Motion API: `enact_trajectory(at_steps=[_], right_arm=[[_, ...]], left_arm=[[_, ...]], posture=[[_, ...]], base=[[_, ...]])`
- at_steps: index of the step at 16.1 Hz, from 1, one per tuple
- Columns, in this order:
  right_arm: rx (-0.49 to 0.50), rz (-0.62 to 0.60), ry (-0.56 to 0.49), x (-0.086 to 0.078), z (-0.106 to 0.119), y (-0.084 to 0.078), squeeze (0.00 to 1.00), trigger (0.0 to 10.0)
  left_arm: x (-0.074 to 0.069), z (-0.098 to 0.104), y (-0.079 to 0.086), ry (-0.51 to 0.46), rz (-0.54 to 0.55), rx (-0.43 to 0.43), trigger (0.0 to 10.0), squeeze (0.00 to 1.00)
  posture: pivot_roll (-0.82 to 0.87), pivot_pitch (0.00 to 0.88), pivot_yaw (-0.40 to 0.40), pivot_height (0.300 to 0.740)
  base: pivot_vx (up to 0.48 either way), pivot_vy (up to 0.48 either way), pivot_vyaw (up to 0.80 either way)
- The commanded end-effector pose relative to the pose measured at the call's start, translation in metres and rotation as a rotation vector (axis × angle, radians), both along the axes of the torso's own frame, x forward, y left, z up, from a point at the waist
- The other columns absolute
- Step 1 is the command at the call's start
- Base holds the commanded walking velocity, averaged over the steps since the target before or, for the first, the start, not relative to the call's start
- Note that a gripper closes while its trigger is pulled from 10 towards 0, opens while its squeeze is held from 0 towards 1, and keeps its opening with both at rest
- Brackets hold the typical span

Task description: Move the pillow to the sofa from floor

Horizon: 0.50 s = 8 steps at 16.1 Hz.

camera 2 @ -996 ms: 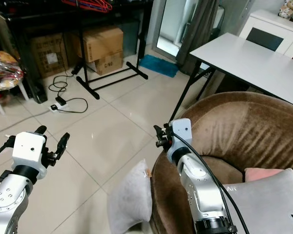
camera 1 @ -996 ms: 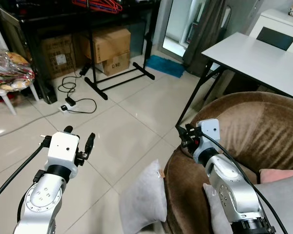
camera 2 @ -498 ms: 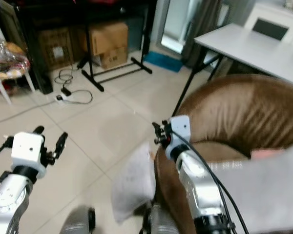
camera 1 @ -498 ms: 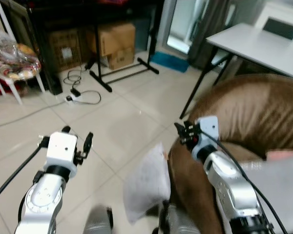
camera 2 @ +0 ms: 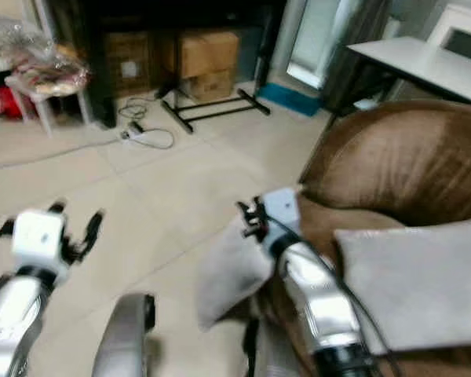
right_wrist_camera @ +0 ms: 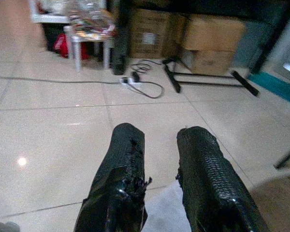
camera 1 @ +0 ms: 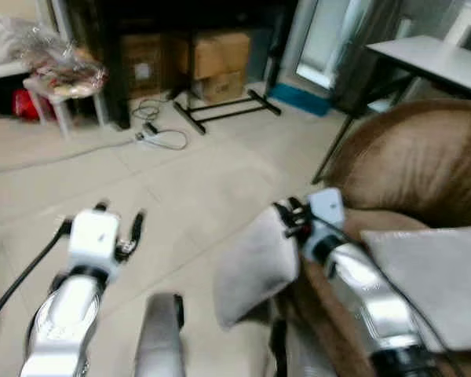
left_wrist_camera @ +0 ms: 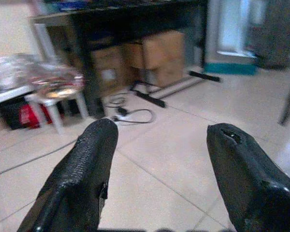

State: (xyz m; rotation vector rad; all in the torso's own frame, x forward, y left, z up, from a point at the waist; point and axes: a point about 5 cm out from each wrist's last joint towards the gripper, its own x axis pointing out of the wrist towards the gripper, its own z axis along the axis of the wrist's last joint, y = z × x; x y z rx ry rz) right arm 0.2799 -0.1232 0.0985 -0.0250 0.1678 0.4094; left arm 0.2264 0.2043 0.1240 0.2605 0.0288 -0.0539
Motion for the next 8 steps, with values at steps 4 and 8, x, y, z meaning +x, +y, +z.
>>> enact_trajectory(at_steps=[4, 8], right_arm=[[0.009, -0.006, 0.004, 0.0035, 0.0009, 0.0000, 0.00, 10.0], [-0.004, -0.043, 0.013, 0.0054, -0.0007, -0.0035, 0.00, 10.0]], left_arm=[[-0.0053, -0.0064, 0.0005, 0.025, 0.011, -0.013, 10.0, 0.00], [-0.0055, -0.0066, 0.0030, 0.024, 0.024, -0.011, 10.0, 0.00]], posture=[[0.04, 0.000, -0.114, 0.585], [0.04, 0.000, -0.116, 0.585]], base=[[0.292, 0.000, 0.40], [0.292, 0.000, 0.00]])
